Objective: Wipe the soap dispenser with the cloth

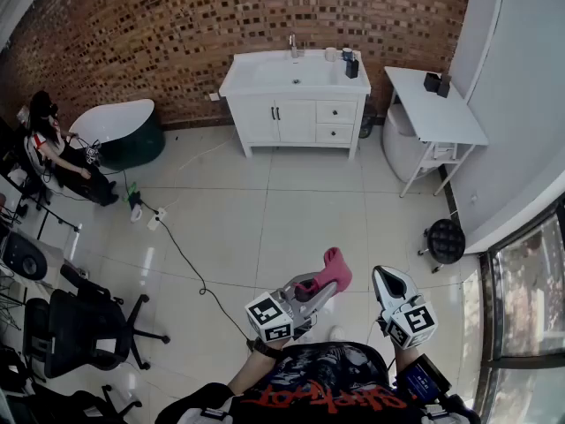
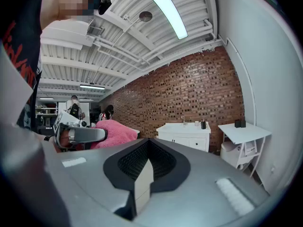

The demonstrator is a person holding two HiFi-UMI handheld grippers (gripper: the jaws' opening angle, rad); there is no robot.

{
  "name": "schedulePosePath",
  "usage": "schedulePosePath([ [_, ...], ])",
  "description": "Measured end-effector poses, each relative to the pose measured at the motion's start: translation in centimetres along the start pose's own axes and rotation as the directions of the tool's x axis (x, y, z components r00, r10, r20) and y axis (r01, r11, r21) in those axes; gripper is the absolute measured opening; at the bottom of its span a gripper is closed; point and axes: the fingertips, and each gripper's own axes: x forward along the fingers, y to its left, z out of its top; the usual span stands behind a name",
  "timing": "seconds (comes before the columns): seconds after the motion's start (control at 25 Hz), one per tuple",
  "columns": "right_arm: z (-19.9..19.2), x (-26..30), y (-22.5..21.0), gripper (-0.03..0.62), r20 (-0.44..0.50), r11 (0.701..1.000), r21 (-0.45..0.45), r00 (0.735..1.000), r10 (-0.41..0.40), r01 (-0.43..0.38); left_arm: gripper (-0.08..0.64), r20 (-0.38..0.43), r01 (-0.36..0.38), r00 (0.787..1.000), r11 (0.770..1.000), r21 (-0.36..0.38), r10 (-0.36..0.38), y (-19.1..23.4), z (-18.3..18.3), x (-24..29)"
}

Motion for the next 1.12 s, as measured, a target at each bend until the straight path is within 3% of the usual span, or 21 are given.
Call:
schedulePosePath([
  [0.48, -2.4, 2.7, 1.7, 0.002, -0.051, 1.000, 0.030, 0.999, -0.006, 0.008, 0.041, -0.017, 0.007, 1.000, 0.999, -0.043, -0.008, 2.5, -1.0, -2.6],
  [0.64, -3.3, 4.8, -0.4, 0.002, -0.076, 0.999, 0.051, 0.997, -0.001, 0.005, 0.041, -0.023, -0.011, 1.000, 0.998, -0.068, 0.009, 4.8, -1.5, -1.6],
  [0.92, -3.3, 12.9, -6.0, 0.002, -0.051, 0.994, 0.103, 0.997, 0.049, -0.044, 0.041, -0.060, -0.058, 0.997, 0.996, -0.067, 0.054, 13.6, -0.8, 1.8],
  [1.12, 0.0, 16.3, -11.6, 0.002, 0.016, 0.993, 0.104, 0.999, 0.045, -0.047, 0.041, -0.100, 0.018, 0.995, 1.000, 0.004, -0.017, 16.7, 1.2, 8.3],
])
